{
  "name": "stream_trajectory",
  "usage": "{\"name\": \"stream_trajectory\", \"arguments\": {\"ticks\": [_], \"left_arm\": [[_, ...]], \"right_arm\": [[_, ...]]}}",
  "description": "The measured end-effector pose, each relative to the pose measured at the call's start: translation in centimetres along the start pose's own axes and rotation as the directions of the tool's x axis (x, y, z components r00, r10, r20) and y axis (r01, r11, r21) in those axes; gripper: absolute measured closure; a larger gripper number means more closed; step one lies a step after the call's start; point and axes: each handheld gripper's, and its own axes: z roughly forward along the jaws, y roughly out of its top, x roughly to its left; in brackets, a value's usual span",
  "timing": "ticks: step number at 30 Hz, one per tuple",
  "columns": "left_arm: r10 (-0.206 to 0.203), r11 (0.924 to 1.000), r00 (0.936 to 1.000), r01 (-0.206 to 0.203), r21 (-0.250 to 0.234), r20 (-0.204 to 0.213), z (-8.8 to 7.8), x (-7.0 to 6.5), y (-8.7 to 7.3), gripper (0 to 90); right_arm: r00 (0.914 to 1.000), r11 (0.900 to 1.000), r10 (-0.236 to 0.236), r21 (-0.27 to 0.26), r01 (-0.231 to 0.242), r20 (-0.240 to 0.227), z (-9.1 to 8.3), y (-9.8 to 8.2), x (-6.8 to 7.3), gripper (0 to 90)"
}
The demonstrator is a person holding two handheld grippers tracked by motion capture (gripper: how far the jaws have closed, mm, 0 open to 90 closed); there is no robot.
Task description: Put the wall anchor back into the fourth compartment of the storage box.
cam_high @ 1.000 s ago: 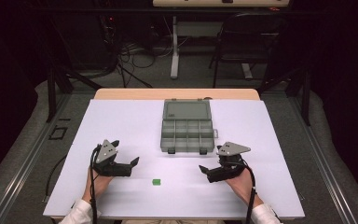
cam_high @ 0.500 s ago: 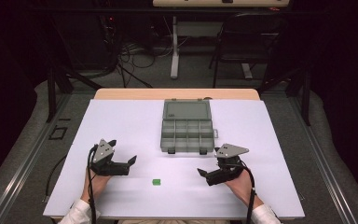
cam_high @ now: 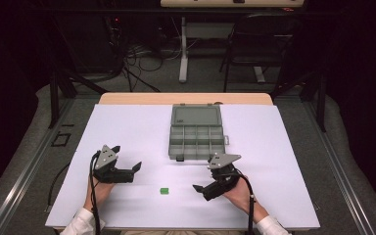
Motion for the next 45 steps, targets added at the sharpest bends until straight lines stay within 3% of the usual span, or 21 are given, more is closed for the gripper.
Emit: {"name": "stream_trajectory", "arguments": {"ticks": [13, 21, 25, 32, 45], "left_arm": [[-0.006, 1.0, 1.0, 0.006, -0.007, -0.003, -0.4, -0.1, -0.1, 0.0], [0.004, 1.0, 1.0, -0.004, -0.007, -0.001, -0.3, -0.3, 0.0, 0.0], [0.004, 0.9999, 1.0, -0.004, -0.009, 0.0, -0.3, -0.2, -0.1, 0.0], [0.004, 1.0, 1.0, -0.003, -0.007, 0.007, -0.1, -0.3, -0.1, 0.0], [0.015, 0.9999, 0.9999, -0.015, -0.005, 0.008, -0.1, -0.3, 0.0, 0.0]], "right_arm": [[0.9966, 0.998, -0.054, 0.017, 0.056, -0.062, 2.5, 1.9, 1.5, 0.0], [0.9948, 0.998, -0.059, 0.013, 0.06, -0.083, 4.2, 3.0, 2.0, 0.0], [0.9941, 0.997, -0.071, 0.037, 0.074, -0.083, 4.9, 3.1, 2.2, 0.0], [0.9932, 0.996, -0.053, 0.065, 0.059, -0.104, 6.3, 3.3, 2.3, 0.0], [0.9934, 0.995, -0.062, 0.077, 0.07, -0.096, 7.7, 3.7, 2.7, 3.0]]}}
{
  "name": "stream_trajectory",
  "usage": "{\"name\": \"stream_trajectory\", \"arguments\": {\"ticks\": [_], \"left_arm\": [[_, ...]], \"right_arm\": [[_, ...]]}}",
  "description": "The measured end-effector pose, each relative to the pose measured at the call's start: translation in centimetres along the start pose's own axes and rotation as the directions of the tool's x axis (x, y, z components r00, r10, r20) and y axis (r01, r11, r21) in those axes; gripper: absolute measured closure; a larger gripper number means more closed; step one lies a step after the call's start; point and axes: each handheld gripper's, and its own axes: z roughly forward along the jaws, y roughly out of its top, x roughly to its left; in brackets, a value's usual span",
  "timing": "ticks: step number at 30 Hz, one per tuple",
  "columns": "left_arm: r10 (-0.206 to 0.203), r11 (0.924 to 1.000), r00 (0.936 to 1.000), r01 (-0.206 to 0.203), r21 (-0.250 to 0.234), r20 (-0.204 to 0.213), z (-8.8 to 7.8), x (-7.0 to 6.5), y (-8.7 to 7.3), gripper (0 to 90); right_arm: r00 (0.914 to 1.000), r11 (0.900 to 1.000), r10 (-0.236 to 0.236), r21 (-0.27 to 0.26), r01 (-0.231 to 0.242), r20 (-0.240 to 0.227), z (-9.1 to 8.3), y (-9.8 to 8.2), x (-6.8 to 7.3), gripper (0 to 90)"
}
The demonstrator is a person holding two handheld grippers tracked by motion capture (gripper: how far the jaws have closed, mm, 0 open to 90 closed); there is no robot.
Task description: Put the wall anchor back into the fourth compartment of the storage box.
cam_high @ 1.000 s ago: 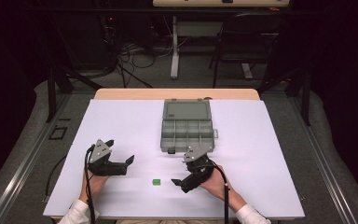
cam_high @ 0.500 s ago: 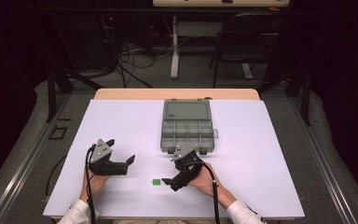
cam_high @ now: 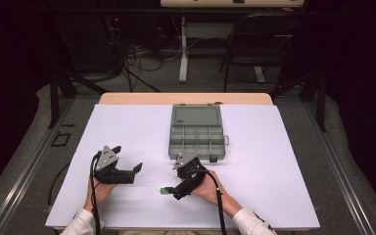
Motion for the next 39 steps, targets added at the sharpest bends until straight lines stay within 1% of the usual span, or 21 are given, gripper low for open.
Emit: {"name": "stream_trajectory", "arguments": {"ticks": [2, 3, 4, 5, 6, 8, 10, 12, 13, 17, 19, 21, 23, 26, 27, 33, 35, 36, 37, 38, 39], "left_arm": [[-0.005, 1.0, 1.0, 0.005, -0.002, 0.007, 0.0, -0.1, 0.0, 0.0], [-0.002, 1.0, 1.0, 0.002, -0.002, 0.007, 0.0, -0.1, 0.0, 0.0], [-0.002, 1.0, 1.0, 0.002, -0.002, 0.006, 0.0, -0.1, 0.0, 0.0], [-0.002, 1.0, 1.0, 0.002, -0.003, 0.005, 0.0, -0.1, 0.1, 0.0], [-0.004, 1.0, 1.0, 0.004, -0.007, 0.004, 0.0, -0.1, 0.0, 0.0], [-0.007, 0.9999, 1.0, 0.007, -0.009, 0.002, 0.0, -0.1, 0.0, 0.0], [-0.008, 0.9999, 1.0, 0.008, -0.009, 0.0, 0.0, -0.1, 0.0, 0.0], [-0.008, 0.9999, 1.0, 0.008, -0.007, 0.001, 0.0, -0.1, 0.0, 0.0], [-0.002, 1.0, 1.0, 0.002, -0.004, 0.001, 0.0, -0.1, 0.0, 0.0], [0.0, 1.0, 1.0, 0.0, -0.003, 0.003, 0.0, -0.1, 0.0, 0.0], [0.0, 1.0, 1.0, 0.0, 0.0, 0.003, 0.0, -0.1, 0.1, 0.0], [-0.006, 1.0, 0.9999, 0.006, 0.0, 0.01, 0.0, -0.1, 0.1, 0.0], [-0.006, 1.0, 1.0, 0.006, -0.002, 0.006, 0.0, -0.2, 0.1, 0.0], [-0.008, 1.0, 0.9999, 0.008, 0.0, 0.009, 0.1, -0.2, 0.1, 0.0], [-0.006, 1.0, 0.9999, 0.006, 0.001, 0.008, 0.1, -0.1, 0.1, 0.0], [-0.009, 0.9999, 0.9999, 0.009, 0.006, 0.011, 0.1, -0.1, 0.1, 0.0], [-0.009, 0.9999, 0.9999, 0.009, 0.005, 0.012, 0.1, -0.1, 0.1, 0.0], [-0.009, 0.9999, 0.9999, 0.009, 0.005, 0.012, 0.1, -0.1, 0.1, 0.0], [-0.009, 0.9999, 0.9999, 0.009, 0.005, 0.013, 0.1, -0.1, 0.1, 0.0], [-0.01, 0.9999, 0.9999, 0.01, 0.005, 0.013, 0.1, -0.1, 0.1, 0.0], [-0.01, 0.9999, 0.9998, 0.01, 0.008, 0.014, 0.1, -0.2, 0.1, 0.0]], "right_arm": [[1.0, 1.0, 0.003, 0.012, -0.003, -0.009, 0.1, 0.1, 0.0, 5.3], [1.0, 1.0, 0.001, 0.001, -0.001, -0.006, 0.3, 0.1, 0.0, 7.1], [1.0, 1.0, -0.004, 0.008, 0.004, -0.007, 0.4, 0.1, 0.0, 8.4], [1.0, 1.0, -0.001, 0.001, 0.001, -0.005, 0.6, 0.1, 0.1, 11.6], [1.0, 1.0, 0.001, 0.008, -0.001, -0.005, 0.7, 0.1, 0.1, 14.0], [1.0, 1.0, 0.003, 0.004, -0.003, -0.001, 0.9, 0.1, 0.1, 17.1], [1.0, 1.0, -0.004, 0.002, 0.004, 0.003, 1.1, 0.2, 0.0, 22.8], [1.0, 1.0, -0.003, 0.007, 0.003, -0.004, 1.4, 0.1, 0.0, 27.7], [1.0, 1.0, -0.003, 0.007, 0.003, -0.006, 1.5, 0.1, 0.1, 32.2], [0.9999, 1.0, -0.006, 0.013, 0.006, -0.013, 1.9, 0.1, 0.3, 40.7], [0.9997, 1.0, -0.004, 0.004, 0.004, -0.023, 2.1, 0.2, 0.4, 43.4], [0.9994, 1.0, -0.016, 0.012, 0.016, -0.032, 2.3, 0.2, 0.6, 47.1], [0.9987, 0.999, -0.031, 0.018, 0.032, -0.041, 2.5, 0.2, 0.8, 51.4], [0.9979, 0.999, -0.026, 0.024, 0.027, -0.059, 2.6, 0.2, 1.0, 55.5], [0.9974, 0.999, -0.039, 0.022, 0.04, -0.061, 2.6, 0.2, 1.0, 58.7], [0.9951, 0.999, -0.036, 0.027, 0.039, -0.092, 2.7, 0.2, 1.2, 62.8], [0.9938, 0.999, -0.038, 0.029, 0.041, -0.104, 2.7, 0.2, 1.3, 66.6], [0.9938, 0.999, -0.038, 0.029, 0.041, -0.104, 2.7, 0.2, 1.3, 66.6], [0.9922, 0.998, -0.039, 0.034, 0.044, -0.118, 2.7, 0.2, 1.3, 69.2], [0.9922, 0.998, -0.039, 0.034, 0.044, -0.118, 2.7, 0.2, 1.3, 69.2], [0.9911, 0.999, -0.032, 0.032, 0.036, -0.129, 2.7, 0.1, 1.3, 70.3]]}}
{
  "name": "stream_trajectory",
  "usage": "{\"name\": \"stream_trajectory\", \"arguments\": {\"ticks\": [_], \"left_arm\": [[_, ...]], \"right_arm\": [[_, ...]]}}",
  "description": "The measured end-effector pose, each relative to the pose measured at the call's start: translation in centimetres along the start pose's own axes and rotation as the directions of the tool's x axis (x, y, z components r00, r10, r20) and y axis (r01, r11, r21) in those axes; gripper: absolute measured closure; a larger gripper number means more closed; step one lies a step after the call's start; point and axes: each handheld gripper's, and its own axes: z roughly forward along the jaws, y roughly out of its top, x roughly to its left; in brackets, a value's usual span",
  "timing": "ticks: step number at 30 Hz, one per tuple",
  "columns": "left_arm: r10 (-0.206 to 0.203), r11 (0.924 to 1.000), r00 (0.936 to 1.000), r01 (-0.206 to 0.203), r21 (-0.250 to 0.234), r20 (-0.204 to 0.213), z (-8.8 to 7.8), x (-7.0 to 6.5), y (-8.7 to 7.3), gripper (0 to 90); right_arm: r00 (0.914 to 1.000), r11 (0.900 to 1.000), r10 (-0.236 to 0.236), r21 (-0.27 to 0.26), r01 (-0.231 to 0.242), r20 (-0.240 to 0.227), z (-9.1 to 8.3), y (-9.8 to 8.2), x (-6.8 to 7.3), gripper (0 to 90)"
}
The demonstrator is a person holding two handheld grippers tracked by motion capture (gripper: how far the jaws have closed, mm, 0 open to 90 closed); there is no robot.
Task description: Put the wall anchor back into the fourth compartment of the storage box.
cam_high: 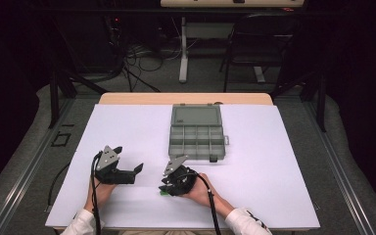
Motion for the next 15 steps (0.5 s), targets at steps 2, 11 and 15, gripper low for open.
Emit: {"name": "stream_trajectory", "arguments": {"ticks": [2, 11, 15], "left_arm": [[-0.001, 1.0, 1.0, 0.001, -0.002, 0.001, -0.03, 0.02, 0.0, 0.0], [-0.005, 1.0, 1.0, 0.005, -0.001, 0.008, 0.05, 0.03, -0.03, 0.0], [-0.004, 1.0, 1.0, 0.004, 0.002, 0.009, 0.03, 0.09, -0.05, 0.0]], "right_arm": [[1.0, 1.0, -0.004, -0.002, 0.004, -0.009, 0.07, 0.0, -0.02, 72.7], [0.9998, 1.0, -0.014, 0.009, 0.014, -0.016, 0.28, -0.14, -0.07, 81.3], [1.0, 1.0, 0.002, 0.006, -0.002, -0.009, 0.23, -0.21, -0.13, 83.6]]}}
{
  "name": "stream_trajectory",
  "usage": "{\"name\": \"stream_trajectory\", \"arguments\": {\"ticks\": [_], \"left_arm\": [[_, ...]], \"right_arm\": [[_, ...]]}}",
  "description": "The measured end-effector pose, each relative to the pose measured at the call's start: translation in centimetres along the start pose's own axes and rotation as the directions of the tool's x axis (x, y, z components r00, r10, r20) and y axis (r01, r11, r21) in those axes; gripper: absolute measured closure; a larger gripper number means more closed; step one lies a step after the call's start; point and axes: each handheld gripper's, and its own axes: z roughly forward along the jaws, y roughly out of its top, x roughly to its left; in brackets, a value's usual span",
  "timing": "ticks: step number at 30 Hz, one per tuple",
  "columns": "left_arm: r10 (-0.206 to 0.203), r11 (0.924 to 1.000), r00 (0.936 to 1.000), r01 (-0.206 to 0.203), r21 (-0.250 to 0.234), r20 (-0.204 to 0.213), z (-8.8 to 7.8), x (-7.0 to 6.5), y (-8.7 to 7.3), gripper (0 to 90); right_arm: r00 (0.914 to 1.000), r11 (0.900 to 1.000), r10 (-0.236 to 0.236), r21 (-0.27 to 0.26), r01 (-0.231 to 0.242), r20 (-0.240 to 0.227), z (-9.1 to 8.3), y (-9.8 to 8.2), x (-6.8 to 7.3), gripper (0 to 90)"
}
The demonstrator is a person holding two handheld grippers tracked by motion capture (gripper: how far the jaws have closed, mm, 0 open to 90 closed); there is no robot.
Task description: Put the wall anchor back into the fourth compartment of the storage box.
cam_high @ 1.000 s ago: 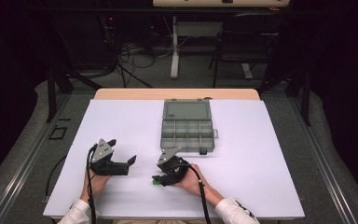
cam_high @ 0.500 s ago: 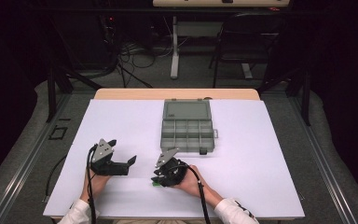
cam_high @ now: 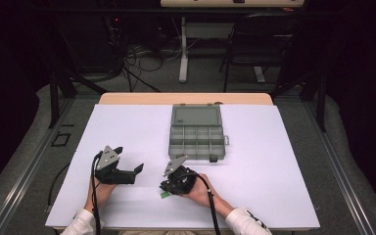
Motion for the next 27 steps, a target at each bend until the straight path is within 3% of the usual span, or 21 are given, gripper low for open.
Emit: {"name": "stream_trajectory", "arguments": {"ticks": [13, 27], "left_arm": [[-0.007, 0.9999, 0.9999, 0.007, -0.01, -0.011, -0.2, 0.2, -0.1, 0.0], [-0.002, 0.9999, 1.0, 0.002, -0.011, -0.001, -0.1, 0.2, -0.1, 0.0]], "right_arm": [[0.9995, 1.0, 0.002, -0.02, -0.001, 0.031, -0.7, 0.0, -0.1, 83.7], [0.997, 0.999, 0.017, -0.05, -0.014, 0.075, -2.7, -0.2, -0.5, 83.7]]}}
